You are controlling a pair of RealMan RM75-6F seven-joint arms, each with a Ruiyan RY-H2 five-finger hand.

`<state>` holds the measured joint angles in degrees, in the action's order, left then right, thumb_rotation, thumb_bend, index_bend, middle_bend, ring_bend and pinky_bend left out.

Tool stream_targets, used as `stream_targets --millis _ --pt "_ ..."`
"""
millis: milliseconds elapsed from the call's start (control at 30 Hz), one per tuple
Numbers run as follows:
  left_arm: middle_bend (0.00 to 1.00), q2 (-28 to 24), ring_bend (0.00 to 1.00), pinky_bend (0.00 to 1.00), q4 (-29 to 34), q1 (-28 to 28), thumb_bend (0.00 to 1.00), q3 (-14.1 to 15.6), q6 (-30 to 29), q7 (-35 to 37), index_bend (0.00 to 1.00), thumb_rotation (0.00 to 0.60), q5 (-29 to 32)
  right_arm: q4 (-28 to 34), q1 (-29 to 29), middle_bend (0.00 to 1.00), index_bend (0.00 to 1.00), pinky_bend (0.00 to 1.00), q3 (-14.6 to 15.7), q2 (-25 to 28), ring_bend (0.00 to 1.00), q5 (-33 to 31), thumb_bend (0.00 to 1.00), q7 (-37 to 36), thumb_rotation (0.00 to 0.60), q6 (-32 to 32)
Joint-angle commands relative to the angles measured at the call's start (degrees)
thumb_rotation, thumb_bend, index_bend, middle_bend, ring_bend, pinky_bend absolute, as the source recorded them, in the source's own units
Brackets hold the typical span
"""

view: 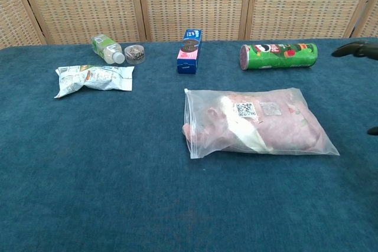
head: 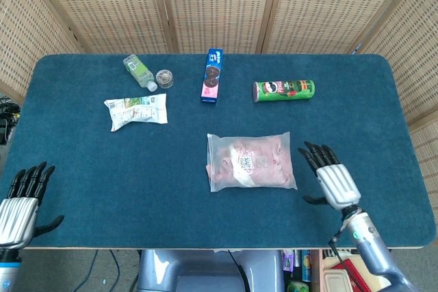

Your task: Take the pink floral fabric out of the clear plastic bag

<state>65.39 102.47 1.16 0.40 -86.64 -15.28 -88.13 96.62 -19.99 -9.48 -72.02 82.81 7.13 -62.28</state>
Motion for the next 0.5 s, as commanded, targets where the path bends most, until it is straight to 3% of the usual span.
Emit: stream_targets --millis 33,300,500 --pt "0.00 0.1 0.00 0.00 -0.2 0.2 0.18 -0.4 0.4 -0.1 0.00 0.600 0.8 -3.4 -6.2 0.00 0.00 0.00 -2.2 -4.6 0.00 -6.9 0.00 4.6 0.600 7.2" --pt "0.00 0.1 0.00 0.00 -0.2 0.6 0.18 -0.6 1.3 0.3 0.00 0.600 2.0 -5.9 -12.3 0.00 0.00 0.00 -3.4 -10.5 0.00 -21.3 0.00 17.5 0.600 11.6" --pt "0.00 0.0 0.00 0.00 -0.2 0.8 0.18 -0.6 1.6 0.4 0.00 0.600 2.2 -5.9 -14.8 0.00 0.00 0.00 -3.2 -12.2 0.00 -26.0 0.00 21.0 0.600 11.6"
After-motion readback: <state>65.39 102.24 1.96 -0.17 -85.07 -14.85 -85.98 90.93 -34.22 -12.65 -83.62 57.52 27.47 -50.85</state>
